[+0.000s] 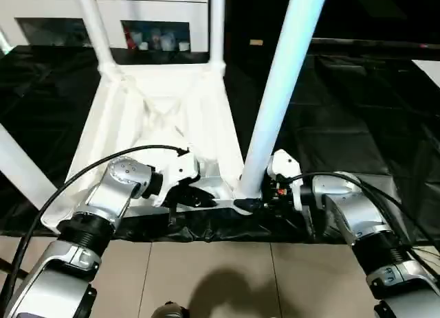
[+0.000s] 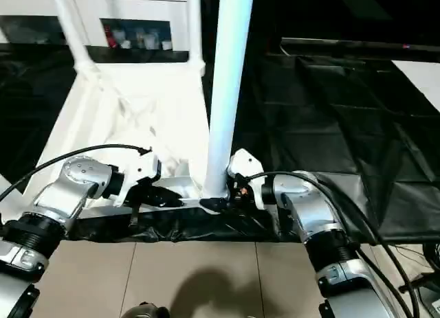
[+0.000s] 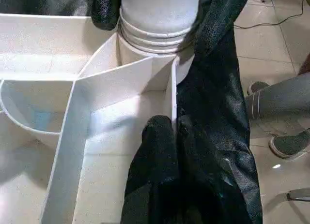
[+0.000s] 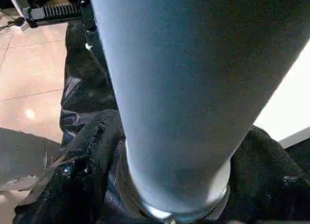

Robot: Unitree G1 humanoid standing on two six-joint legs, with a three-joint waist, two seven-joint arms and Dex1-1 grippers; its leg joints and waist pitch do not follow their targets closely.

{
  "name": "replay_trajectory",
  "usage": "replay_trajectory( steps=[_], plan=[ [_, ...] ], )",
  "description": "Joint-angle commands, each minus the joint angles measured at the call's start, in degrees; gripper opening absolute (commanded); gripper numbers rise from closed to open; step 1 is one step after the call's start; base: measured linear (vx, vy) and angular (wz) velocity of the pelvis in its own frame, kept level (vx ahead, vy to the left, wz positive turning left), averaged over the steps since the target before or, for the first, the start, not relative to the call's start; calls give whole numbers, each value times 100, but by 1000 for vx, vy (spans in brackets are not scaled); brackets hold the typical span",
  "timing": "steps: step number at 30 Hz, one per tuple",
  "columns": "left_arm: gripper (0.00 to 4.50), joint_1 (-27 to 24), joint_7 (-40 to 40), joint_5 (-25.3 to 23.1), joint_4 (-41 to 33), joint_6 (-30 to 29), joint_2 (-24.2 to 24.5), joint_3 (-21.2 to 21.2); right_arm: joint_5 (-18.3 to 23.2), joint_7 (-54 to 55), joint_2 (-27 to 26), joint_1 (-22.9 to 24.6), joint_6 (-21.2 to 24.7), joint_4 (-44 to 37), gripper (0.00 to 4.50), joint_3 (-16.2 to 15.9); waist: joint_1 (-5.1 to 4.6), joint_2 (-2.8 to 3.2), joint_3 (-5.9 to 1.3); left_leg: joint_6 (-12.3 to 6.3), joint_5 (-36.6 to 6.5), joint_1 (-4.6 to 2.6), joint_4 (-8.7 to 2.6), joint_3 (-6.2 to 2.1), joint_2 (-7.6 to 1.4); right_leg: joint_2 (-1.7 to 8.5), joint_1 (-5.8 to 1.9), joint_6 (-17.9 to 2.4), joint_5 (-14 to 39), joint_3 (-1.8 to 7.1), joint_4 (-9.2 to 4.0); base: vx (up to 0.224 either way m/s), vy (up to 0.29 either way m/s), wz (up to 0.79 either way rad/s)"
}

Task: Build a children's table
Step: Rotate leg to tighten

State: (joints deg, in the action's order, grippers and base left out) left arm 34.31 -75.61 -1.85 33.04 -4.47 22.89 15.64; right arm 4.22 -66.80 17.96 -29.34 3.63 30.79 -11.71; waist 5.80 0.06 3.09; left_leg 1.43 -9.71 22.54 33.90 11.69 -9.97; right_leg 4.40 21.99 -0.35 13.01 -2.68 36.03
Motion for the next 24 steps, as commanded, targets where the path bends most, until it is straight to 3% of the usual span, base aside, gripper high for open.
replay_trajectory(
  steps=[1, 6, 10, 18, 19, 24],
  plan=[
    [27, 191, 139, 148, 15, -103, -126, -62, 44, -172, -42, -110, -130, 31, 344, -89, -12, -38, -385, -392, -813, -177, -357, -154, -394, 460, -191, -1576, 1, 245, -363, 0, 0, 0],
    [65, 134, 104, 98, 11, -37, 7, -51, 30, -185, -22, -85, -200, 72, 346, -92, -14, -39, -388, -352, -863, -163, -364, -166, -392, 458, -199, -1538, 123, 242, -364, 0, 0, 0],
    [65, 132, 67, 29, 236, 99, 157, -59, 40, -176, -17, -78, -211, 67, 346, -105, -42, -35, -388, -410, -798, -156, -353, -163, -379, 449, -200, -1552, -14, 236, -357, 0, 0, 0],
    [65, 241, 109, -80, 532, 243, 257, 40, 7, -174, -37, -108, -316, 141, 346, -108, -57, -26, -385, -312, -933, -170, -365, -165, -386, 455, -196, -1565, 140, 243, -369, 0, 0, 0],
    [38, 262, 104, -88, 599, 262, 276, 41, 5, -170, -44, -114, -325, 153, 346, -105, -53, 6, -387, -308, -925, -171, -362, -169, -387, 460, -197, -1574, 111, 243, -364, 0, 0, 0],
    [10, 280, 21, -64, 676, 214, 325, 35, 39, -200, -52, -110, -313, 132, 346, -98, -59, -11, -376, -264, -1061, -178, -376, -166, -388, 456, -192, -1566, 282, 243, -384, 0, 0, 0]
  ],
)
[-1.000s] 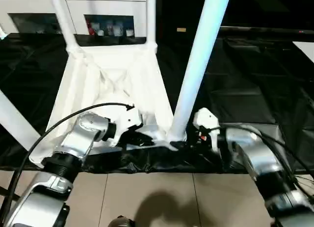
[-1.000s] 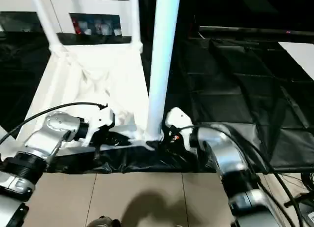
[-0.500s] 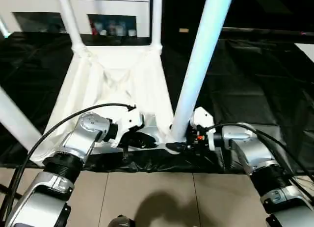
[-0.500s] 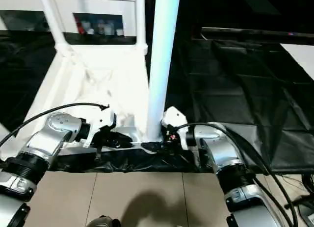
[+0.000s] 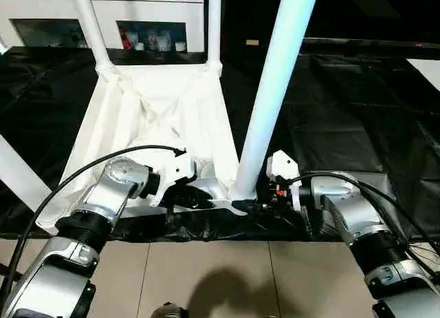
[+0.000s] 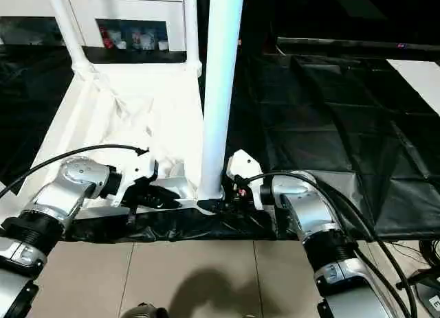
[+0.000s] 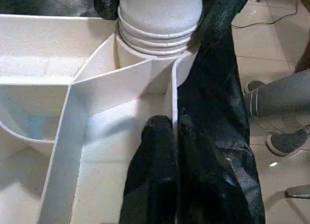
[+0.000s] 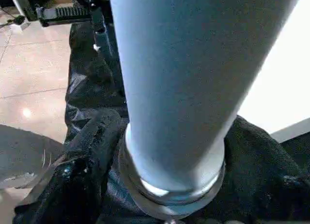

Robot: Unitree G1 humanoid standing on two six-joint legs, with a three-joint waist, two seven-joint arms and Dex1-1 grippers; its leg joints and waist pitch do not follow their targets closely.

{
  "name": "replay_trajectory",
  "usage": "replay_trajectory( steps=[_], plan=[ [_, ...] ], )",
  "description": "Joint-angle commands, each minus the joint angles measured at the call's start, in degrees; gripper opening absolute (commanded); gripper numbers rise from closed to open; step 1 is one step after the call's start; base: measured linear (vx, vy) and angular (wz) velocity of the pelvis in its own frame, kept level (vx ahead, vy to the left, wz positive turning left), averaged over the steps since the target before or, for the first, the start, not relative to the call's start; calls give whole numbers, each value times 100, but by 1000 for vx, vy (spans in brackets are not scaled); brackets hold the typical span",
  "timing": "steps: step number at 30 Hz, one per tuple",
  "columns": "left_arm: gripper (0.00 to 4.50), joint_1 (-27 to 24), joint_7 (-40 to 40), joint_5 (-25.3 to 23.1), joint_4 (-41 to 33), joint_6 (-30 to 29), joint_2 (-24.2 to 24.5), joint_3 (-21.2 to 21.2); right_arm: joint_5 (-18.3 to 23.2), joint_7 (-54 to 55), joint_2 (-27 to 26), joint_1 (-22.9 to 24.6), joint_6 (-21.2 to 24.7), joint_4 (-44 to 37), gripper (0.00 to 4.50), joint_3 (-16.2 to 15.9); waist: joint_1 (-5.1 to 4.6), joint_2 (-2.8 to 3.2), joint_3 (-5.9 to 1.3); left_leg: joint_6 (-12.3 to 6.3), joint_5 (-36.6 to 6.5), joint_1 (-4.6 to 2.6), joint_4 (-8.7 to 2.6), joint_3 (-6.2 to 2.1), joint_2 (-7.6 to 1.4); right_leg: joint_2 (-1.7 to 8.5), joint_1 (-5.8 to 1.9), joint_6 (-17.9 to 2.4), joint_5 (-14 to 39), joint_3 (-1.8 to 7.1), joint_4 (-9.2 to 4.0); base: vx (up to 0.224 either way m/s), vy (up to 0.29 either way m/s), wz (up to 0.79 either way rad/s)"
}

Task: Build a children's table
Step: Rotate leg to tighten

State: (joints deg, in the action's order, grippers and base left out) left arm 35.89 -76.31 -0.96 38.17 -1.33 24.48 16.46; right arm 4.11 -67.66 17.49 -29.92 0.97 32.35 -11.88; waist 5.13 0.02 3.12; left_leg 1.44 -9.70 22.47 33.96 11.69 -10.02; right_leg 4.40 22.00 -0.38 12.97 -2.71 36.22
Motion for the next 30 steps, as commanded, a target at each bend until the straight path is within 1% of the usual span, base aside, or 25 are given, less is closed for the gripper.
replay_trajectory(
  steps=[1, 3, 4, 5, 6, 9, 11, 14, 15, 16, 18, 20, 22, 26, 29, 30],
  plan=[
    [10, 122, 55, -138, 166, -132, 177, -49, 73, -140, -15, -55, -15, -29, 346, -78, 7, -1, -374, -244, -1092, -174, -387, -166, -386, 455, -187, -1555, 342, 247, -406, 0, 0, 0],
    [10, 120, -12, -100, 178, -178, 196, -40, 120, -191, -41, -65, 26, -38, 346, -74, 7, -5, -374, -198, -1164, -181, -398, -170, -392, 461, -188, -1548, 439, 250, -409, 0, 0, 0],
    [0, 124, -23, -88, 190, -180, 200, -33, 144, -218, -53, -71, 49, -39, 317, -72, 6, -7, -372, -198, -1153, -178, -400, -171, -393, 460, -187, -1547, 430, 250, -408, 0, 0, 0],
    [0, 119, -60, -67, 185, -216, 206, -22, 152, -230, -62, -79, 55, -33, 317, -74, 4, -11, -376, -197, -1125, -178, -399, -169, -392, 456, -186, -1551, 387, 250, -403, 0, 0, 0],
    [0, 112, -77, -55, 176, -232, 207, -19, 157, -245, -72, -88, 59, -18, 317, -81, 7, -11, -379, -209, -1074, -178, -395, -169, -391, 459, -188, -1566, 313, 249, -395, 0, 0, 0],
    [0, 93, -90, -40, 154, -241, 203, -15, 152, -243, -90, -94, 56, -4, 282, -92, 8, -14, -383, -250, -998, -169, -382, -163, -383, 459, -194, -1585, 190, 251, -386, 0, 0, 0],
    [0, 87, -83, -16, 157, -229, 181, -14, 147, -229, -119, -103, 51, 7, 267, -106, 10, -14, -384, -280, -975, -168, -378, -163, -384, 461, -195, -1585, 175, 248, -385, 0, 0, 0],
    [0, 71, -70, 8, 129, -252, 154, -16, 148, -231, -157, -99, 67, -8, 259, -135, 9, -9, -382, -282, -995, -167, -381, -163, -386, 460, -193, -1594, 201, 246, -387, 0, 0, 0],
    [0, 65, -69, 22, 117, -269, 143, -20, 133, -236, -168, -95, 56, -13, 254, -159, 7, -12, -378, -272, -1039, -173, -386, -163, -387, 459, -189, -1589, 259, 247, -394, 0, 0, 0],
    [0, 63, -60, 30, 109, -277, 126, -21, 98, -244, -183, -93, 24, -6, 247, -200, 0, 3, -373, -240, -1088, -172, -394, -170, -388, 460, -187, -1580, 350, 246, -399, 0, 0, 0],
    [0, 68, -39, 32, 106, -276, 100, -21, 19, -259, -201, -88, -59, 23, 226, -281, -1, 0, -368, -171, -1189, -185, -405, -170, -393, 466, -180, -1557, 482, 255, -417, 0, 0, 0],
    [0, 74, -10, 34, 112, -261, 81, -30, -3, -255, -219, -85, -75, 32, 214, -307, -3, -2, -369, -154, -1187, -183, -407, -172, -393, 464, -181, -1549, 465, 257, -413, 0, 0, 0],
    [0, 83, -12, 42, 113, -274, 67, -33, -28, -246, -242, -93, -82, 51, 209, -328, -5, 0, -370, -167, -1161, -186, -409, -170, -391, 454, -178, -1561, 350, 253, -403, 0, 0, 0],
    [0, 82, 0, 57, 109, -278, 63, -24, -56, -232, -249, -79, -125, 58, 203, -361, 0, -6, -370, -170, -1166, -182, -406, -170, -387, 466, -187, -1549, 402, 260, -412, 0, 0, 0],
    [0, 79, 3, 55, 105, -279, 67, -23, -120, -130, -258, -85, -177, 98, 202, -357, -1, 5, -370, -162, -1173, -186, -407, -171, -389, 461, -180, -1545, 403, 259, -410, 0, 0, 0],
    [0, 70, 3, 55, 94, -276, 71, -23, -83, -102, -283, -104, 7, 136, 237, -311, -9, -3, -366, -152, -1211, -185, -413, -171, -384, 456, -185, -1544, 441, 259, -417, 0, 0, 0]
  ],
)
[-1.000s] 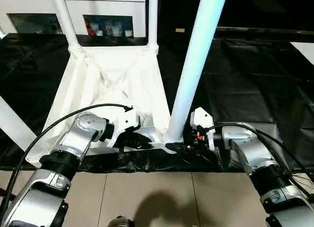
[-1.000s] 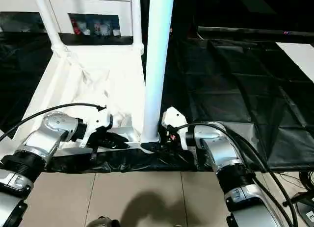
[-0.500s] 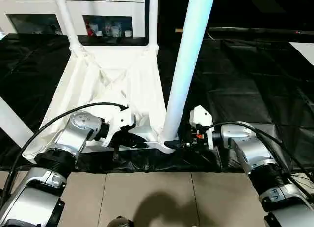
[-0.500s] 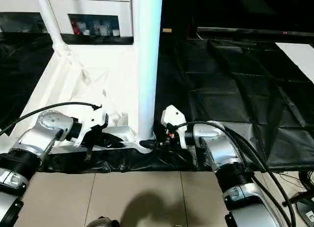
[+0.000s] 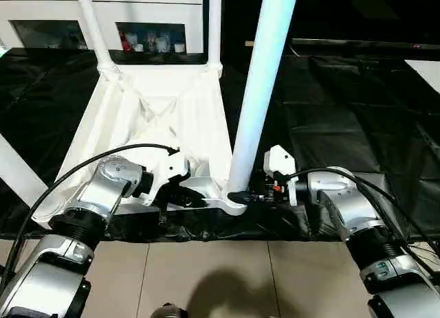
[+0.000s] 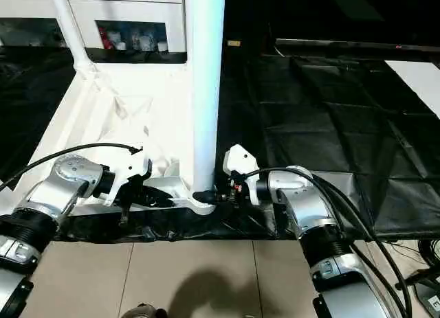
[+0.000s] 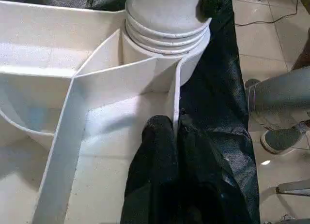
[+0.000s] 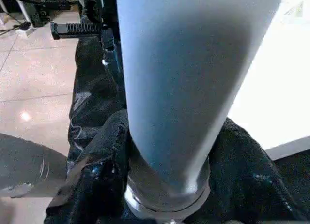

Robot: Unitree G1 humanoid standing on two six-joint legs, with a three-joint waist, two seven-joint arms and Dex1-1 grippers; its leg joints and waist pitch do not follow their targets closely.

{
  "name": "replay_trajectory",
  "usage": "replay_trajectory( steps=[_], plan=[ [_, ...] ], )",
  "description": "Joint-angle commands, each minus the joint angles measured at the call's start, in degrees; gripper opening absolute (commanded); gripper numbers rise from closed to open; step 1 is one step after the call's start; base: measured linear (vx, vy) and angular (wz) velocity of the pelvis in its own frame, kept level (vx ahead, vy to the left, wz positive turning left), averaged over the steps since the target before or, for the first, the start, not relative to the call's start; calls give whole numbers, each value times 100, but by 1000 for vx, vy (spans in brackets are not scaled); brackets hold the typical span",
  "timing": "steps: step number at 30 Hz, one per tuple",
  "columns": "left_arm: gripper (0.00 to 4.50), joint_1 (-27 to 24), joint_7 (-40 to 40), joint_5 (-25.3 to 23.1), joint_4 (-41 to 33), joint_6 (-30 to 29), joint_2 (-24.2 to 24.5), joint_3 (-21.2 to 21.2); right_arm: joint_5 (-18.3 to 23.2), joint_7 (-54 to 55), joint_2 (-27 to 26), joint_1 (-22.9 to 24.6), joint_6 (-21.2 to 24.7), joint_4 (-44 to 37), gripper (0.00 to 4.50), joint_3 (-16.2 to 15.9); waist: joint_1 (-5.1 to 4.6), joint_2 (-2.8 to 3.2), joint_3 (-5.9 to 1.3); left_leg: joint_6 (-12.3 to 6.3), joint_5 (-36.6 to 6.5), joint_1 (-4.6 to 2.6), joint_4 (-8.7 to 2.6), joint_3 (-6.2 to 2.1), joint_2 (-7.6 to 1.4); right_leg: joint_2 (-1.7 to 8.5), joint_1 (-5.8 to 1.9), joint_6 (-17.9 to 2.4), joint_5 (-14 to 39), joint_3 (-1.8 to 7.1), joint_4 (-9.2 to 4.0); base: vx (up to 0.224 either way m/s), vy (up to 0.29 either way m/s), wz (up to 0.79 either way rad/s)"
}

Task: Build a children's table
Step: Rotate leg to tighten

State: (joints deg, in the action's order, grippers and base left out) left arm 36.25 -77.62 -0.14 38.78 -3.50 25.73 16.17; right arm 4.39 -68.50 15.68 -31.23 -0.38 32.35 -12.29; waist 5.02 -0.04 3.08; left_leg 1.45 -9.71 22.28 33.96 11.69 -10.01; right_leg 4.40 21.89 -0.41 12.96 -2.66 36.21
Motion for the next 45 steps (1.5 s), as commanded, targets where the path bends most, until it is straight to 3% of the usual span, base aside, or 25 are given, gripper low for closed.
replay_trajectory(
  steps=[1, 3, 5, 10, 15, 19, 20, 29, 32, 33, 34, 35, 36, 37, 38, 39, 40, 41, 42, 45],
  plan=[
    [0, 30, 132, -26, 30, -59, -53, 6, -45, -63, -114, 16, 301, 142, 258, -242, 4, 5, -358, -155, -1223, -168, -415, -173, -387, 456, -175, -1542, 472, 254, -419, 0, 0, 0],
    [0, 26, 137, -29, 29, -59, -53, 6, -27, -81, -120, 16, 337, 137, 273, -238, 9, 10, -358, -130, -1262, -175, -419, -175, -395, 466, -167, -1534, 568, 255, -427, 0, 0, 0],
    [0, 5, 139, -26, 12, -55, -51, 4, -228, 192, -163, 39, -45, 179, 284, -294, 2, 13, -363, -83, -1277, -176, -423, -178, -399, 475, -149, -1527, 577, 259, -424, 0, 0, 0],
    [0, -1, 138, -24, 11, -54, -48, 4, -143, 236, -266, -17, 40, 259, 284, -229, 3, 21, -366, -86, -1254, -179, -427, -173, -395, 457, -162, -1541, 409, 257, -410, 0, 0, 0],
    [0, 4, 134, -32, 24, -45, -29, 10, -84, 151, -272, -46, 239, 266, 243, -219, 4, 17, -361, -87, -1313, -178, -430, -171, -394, 460, -163, -1528, 484, 259, -420, 0, 0, 0],
    [0, -2, 131, -39, 21, -42, -21, 12, -102, 78, -237, -30, 239, 301, 240, -274, 5, 14, -360, -80, -1301, -176, -432, -175, -399, 466, -164, -1517, 493, 262, -420, 0, 0, 0],
    [0, -5, 130, -39, 18, -42, -21, 12, -104, 72, -235, -20, 242, 295, 217, -278, 6, 16, -358, -82, -1293, -177, -434, -175, -399, 463, -161, -1519, 486, 261, -420, 0, 0, 0],
    [0, -5, 226, 1, 24, -64, -59, -50, -105, 170, -262, 89, 315, 184, 199, -317, 2, 20, -357, -60, -1326, -177, -438, -174, -396, 461, -158, -1515, 499, 263, -424, 0, 0, 0],
    [0, 39, 659, -19, 29, -157, -228, -145, -133, 517, -321, 210, 326, 92, 199, -246, 10, 13, -344, -43, -1381, -191, -448, -174, -403, 466, -141, -1494, 573, 269, -438, 0, 0, 0],
    [0, 99, 1065, -124, 74, -220, -355, -167, -247, 1036, -415, 284, 307, 105, 199, -156, -6, -18, -335, -11, -1434, -195, -460, -172, -409, 474, -135, -1475, 675, 281, -456, 0, 0, 0],
    [0, 142, 1337, -158, 89, -292, -487, -196, -326, 1495, -509, 339, 403, 121, 199, -60, -15, -46, -313, 51, -1581, -201, -470, -182, -397, 487, -122, -1423, 983, 285, -492, 0, 0, 0],
    [0, 142, 1337, -158, 89, -292, -487, -196, -326, 1495, -509, 339, 403, 121, 199, -60, -21, -41, -304, 83, -1634, -198, -479, -195, -394, 499, -131, -1374, 1182, 289, -505, 0, 0, 0],
    [0, 239, 1882, -234, 93, -503, -812, -218, -358, 2380, -813, 484, 684, 99, 199, 174, -38, -29, -284, 199, -1824, -222, -506, -207, -404, 504, -99, -1213, 1702, 305, -563, 0, 0, 0],
    [0, 273, 2072, -275, 87, -581, -927, -212, -340, 2653, -929, 542, 819, 71, 199, 260, -37, -25, -281, 254, -1905, -244, -512, -220, -401, 505, -72, -1174, 1846, 303, -576, 0, 0, 0],
    [0, 285, 2126, -289, 85, -600, -965, -206, -333, 2733, -971, 559, 856, 62, 199, 284, -52, -44, -290, 304, -2022, -226, -520, -249, -389, 515, -95, -1064, 2084, 292, -591, 0, 0, 0],
    [0, 384, 2530, -328, 114, -754, -1242, -226, -324, 3263, -1251, 588, 1019, 92, 199, 406, -63, -49, -284, 314, -2022, -213, -532, -249, -388, 506, -98, -1005, 2124, 300, -603, 0, 0, 0],
    [0, 384, 2530, -328, 114, -754, -1242, -226, -324, 3263, -1251, 588, 1019, 92, 199, 406, -81, -17, -292, 362, -2050, -219, -545, -253, -391, 495, -76, -976, 2058, 302, -601, 0, 0, 0],
    [0, 545, 3028, -317, 194, -942, -1665, -277, -412, 4063, -1675, 457, 1034, 322, 199, 486, -116, 1, -289, 436, -2119, -230, -553, -249, -382, 486, -48, -987, 2004, 306, -606, 0, 0, 0],
    [0, 650, 3276, -335, 289, -986, -1875, -276, -433, 4562, -1939, 273, 963, 529, 199, 551, -127, -22, -297, 454, -2196, -243, -539, -262, -359, 492, -51, -969, 2080, 294, -621, 0, 0, 0],
    [0, 736, 3397, -389, 411, -874, -2004, -240, -387, 4895, -2187, 21, 771, 683, 199, 642, -183, -17, -297, 370, -2224, -215, -528, -271, -347, 505, -57, -923, 2096, 303, -657, 0, 0, 0]
  ],
)
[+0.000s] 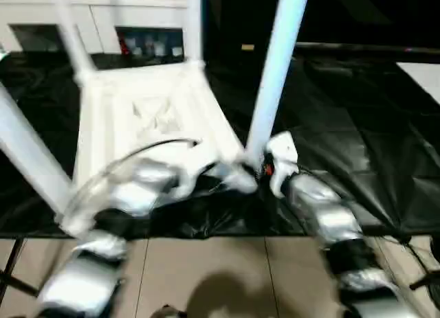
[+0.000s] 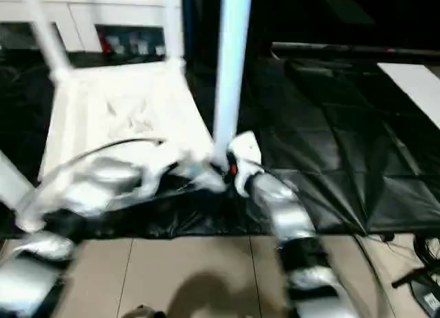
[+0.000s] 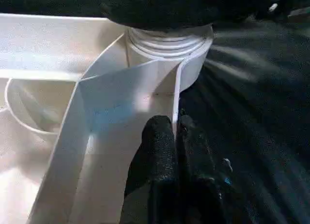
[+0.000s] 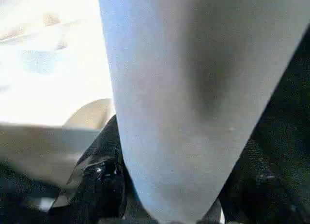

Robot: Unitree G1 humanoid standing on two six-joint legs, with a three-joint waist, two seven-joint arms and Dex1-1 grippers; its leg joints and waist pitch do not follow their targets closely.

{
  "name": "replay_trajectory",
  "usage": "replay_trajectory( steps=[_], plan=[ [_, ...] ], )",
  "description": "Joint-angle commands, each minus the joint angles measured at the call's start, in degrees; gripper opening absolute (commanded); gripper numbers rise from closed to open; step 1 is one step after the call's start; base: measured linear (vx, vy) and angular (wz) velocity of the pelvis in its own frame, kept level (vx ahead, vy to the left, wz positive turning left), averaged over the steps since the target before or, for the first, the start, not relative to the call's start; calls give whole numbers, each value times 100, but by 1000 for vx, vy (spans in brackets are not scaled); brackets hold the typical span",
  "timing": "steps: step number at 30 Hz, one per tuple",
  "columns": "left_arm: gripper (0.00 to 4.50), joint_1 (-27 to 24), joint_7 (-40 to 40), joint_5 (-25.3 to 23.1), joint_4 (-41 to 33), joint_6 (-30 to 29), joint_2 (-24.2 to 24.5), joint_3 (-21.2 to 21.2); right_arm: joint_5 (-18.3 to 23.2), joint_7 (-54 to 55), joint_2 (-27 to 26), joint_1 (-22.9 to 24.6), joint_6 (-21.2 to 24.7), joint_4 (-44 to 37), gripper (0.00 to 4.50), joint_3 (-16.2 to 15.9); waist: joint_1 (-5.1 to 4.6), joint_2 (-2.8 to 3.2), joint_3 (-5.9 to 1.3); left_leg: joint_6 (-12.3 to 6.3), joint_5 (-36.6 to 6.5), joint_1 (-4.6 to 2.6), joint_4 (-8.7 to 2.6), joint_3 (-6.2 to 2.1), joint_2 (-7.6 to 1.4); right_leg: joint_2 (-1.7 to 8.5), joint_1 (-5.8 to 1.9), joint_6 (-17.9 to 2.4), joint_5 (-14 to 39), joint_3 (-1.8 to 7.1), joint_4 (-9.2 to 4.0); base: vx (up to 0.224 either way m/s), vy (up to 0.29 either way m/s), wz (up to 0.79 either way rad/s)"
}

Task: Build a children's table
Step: Rotate leg to tighten

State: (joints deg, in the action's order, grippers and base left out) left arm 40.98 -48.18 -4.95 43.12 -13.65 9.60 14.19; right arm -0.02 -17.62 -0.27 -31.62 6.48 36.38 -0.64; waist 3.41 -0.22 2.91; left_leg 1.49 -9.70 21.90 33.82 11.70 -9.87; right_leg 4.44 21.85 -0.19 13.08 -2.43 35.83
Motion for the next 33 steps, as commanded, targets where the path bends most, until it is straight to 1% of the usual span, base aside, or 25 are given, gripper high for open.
replay_trajectory(
  steps=[1, 2, 3, 5, 6, 7, 8, 9, 10, 11, 12, 14, 15, 16, 18, 20, 22, 23, 24, 25, 26, 28, 29, 31, 33],
  plan=[
    [0, 263, 453, 91, -24, 141, -391, -42, 53, -193, -592, 61, 85, 280, 233, -524, -19, 1, -278, 342, -2198, -176, -516, -268, -363, 493, -50, -925, 2031, 281, -625, 0, 0, 0],
    [0, 272, 378, 71, -5, 248, -377, -29, 129, -348, -610, -12, -37, 218, 233, -483, -18, 61, -280, 324, -2212, -190, -518, -253, -364, 471, -38, -929, 1834, 288, -634, 0, 0, 0],
    [0, 241, 266, 59, -46, 349, -316, -1, 184, -501, -550, 8, -55, 107, 233, -451, -16, 33, -293, 270, -2117, -165, -520, -255, -361, 465, -79, -968, 1616, 284, -602, 0, 0, 0],
    [0, 138, 7, 77, -177, 517, -178, 10, 353, -990, -383, 153, 96, -196, 272, -414, 4, 37, -302, 148, -1959, -155, -506, -238, -363, 462, -91, -1019, 1396, 286, -588, 0, 0, 0],
    [0, 99, -92, 90, -226, 555, -122, 11, 377, -1190, -281, 214, 134, -295, 278, -436, 3, 39, -302, 89, -1882, -131, -508, -239, -366, 474, -113, -1024, 1350, 285, -580, 0, 0, 0],
    [0, 89, -116, 93, -237, 564, -109, 11, 383, -1238, -257, 228, 143, -319, 278, -441, -1, 19, -308, 63, -1832, -125, -507, -237, -368, 464, -120, -1032, 1322, 277, -574, 0, 0, 0],
    [0, 6, -353, 145, -325, 669, 10, 22, 373, -1599, -10, 337, 148, -468, 289, -548, 24, 9, -311, 6, -1747, -133, -489, -225, -374, 471, -119, -1061, 1257, 279, -576, 0, 0, 0],
    [0, -119, -740, 210, -448, 889, 227, 74, 367, -2183, 414, 483, 110, -645, 305, -739, 36, 7, -313, -33, -1687, -132, -479, -215, -373, 474, -129, -1070, 1196, 281, -578, 0, 0, 0],
    [0, -136, -794, 215, -464, 927, 258, 86, 374, -2273, 478, 501, 104, -666, 305, -763, 53, 4, -318, -98, -1560, -108, -466, -214, -377, 475, -155, -1094, 1054, 280, -559, 0, 0, 0],
    [0, -181, -961, 238, -508, 1017, 349, 117, 390, -2543, 664, 548, 58, -716, 305, -833, 45, 3, -327, -154, -1380, -86, -461, -210, -379, 473, -169, -1147, 814, 275, -523, 0, 0, 0],
    [0, -221, -1161, 283, -548, 1024, 440, 129, 402, -2862, 873, 585, -44, -744, 305, -906, 44, 6, -343, -201, -1255, -90, -439, -200, -376, 460, -178, -1228, 587, 260, -491, 0, 0, 0],
    [0, -272, -1522, 397, -610, 1040, 564, 125, 432, -3288, 1131, 601, -111, -760, 305, -978, 48, 21, -352, -256, -1149, -103, -428, -188, -384, 457, -172, -1323, 350, 257, -467, 0, 0, 0],
    [0, -290, -1720, 460, -640, 1020, 624, 115, 465, -3597, 1266, 621, -91, -819, 305, -1025, 45, 27, -361, -320, -1018, -104, -420, -182, -381, 435, -181, -1447, 105, 236, -436, 0, 0, 0],
    [0, -292, -1779, 475, -646, 1029, 642, 116, 473, -3695, 1305, 625, -87, -838, 305, -1045, 51, 28, -362, -340, -984, -103, -420, -183, -386, 435, -190, -1477, 32, 229, -426, 0, 0, 0],
    [0, -291, -2197, 528, -655, 1074, 784, 161, 492, -4414, 1574, 654, -98, -977, 305, -1228, 81, 34, -372, -431, -889, -108, -399, -172, -400, 423, -201, -1588, -229, 211, -391, 0, 0, 0],
    [0, -289, -2340, 528, -651, 1117, 838, 194, 507, -4638, 1660, 653, -97, -1022, 305, -1311, 93, 41, -375, -473, -847, -110, -389, -163, -407, 424, -193, -1632, -326, 209, -374, 0, 0, 0],
    [0, -282, -2629, 537, -678, 1151, 922, 276, 535, -5032, 1774, 593, -85, -1034, 305, -1491, 148, 41, -371, -470, -906, -127, -383, -152, -411, 438, -178, -1659, -235, 214, -382, 0, 0, 0],
    [0, -280, -2701, 537, -693, 1157, 943, 303, 543, -5129, 1794, 571, -78, -1028, 305, -1540, 180, 49, -367, -434, -979, -138, -389, -151, -416, 442, -171, -1666, -108, 213, -393, 0, 0, 0],
    [0, -276, -2783, 538, -709, 1168, 960, 334, 525, -5210, 1801, 540, -94, -1007, 292, -1604, 198, 54, -353, -372, -1086, -145, -405, -153, -426, 451, -160, -1654, 60, 218, -408, 0, 0, 0],
    [0, -276, -2783, 538, -709, 1168, 960, 334, 525, -5210, 1801, 540, -94, -1007, 292, -1604, 198, 54, -353, -372, -1086, -145, -405, -153, -426, 451, -160, -1654, 60, 218, -408, 0, 0, 0],
    [0, -271, -2856, 543, -719, 1155, 971, 357, 507, -5302, 1806, 511, -111, -984, 273, -1671, 212, 51, -357, -271, -1173, -151, -418, -162, -430, 455, -162, -1629, 187, 219, -411, 0, 0, 0],
    [0, -247, -2901, 529, -685, 1178, 977, 369, 501, -5464, 1807, 484, -102, -965, 265, -1764, 219, 48, -344, -193, -1292, -159, -434, -162, -430, 454, -151, -1601, 321, 223, -427, 0, 0, 0],
    [0, -232, -2905, 515, -659, 1187, 977, 372, 509, -5540, 1803, 479, -55, -971, 256, -1803, 219, 41, -350, -165, -1309, -153, -436, -167, -427, 461, -164, -1580, 356, 226, -425, 0, 0, 0],
    [0, -205, -2928, 500, -610, 1204, 976, 369, 505, -5665, 1810, 476, -2, -985, 230, -1859, 225, 37, -347, -152, -1313, -152, -438, -167, -427, 466, -163, -1558, 398, 229, -432, 0, 0, 0],
    [0, -178, -2957, 483, -553, 1226, 975, 353, 505, -5777, 1824, 489, 41, -1007, 224, -1891, 230, 32, -354, -176, -1235, -148, -429, -167, -424, 470, -170, -1558, 330, 228, -423, 0, 0, 0]
  ],
)
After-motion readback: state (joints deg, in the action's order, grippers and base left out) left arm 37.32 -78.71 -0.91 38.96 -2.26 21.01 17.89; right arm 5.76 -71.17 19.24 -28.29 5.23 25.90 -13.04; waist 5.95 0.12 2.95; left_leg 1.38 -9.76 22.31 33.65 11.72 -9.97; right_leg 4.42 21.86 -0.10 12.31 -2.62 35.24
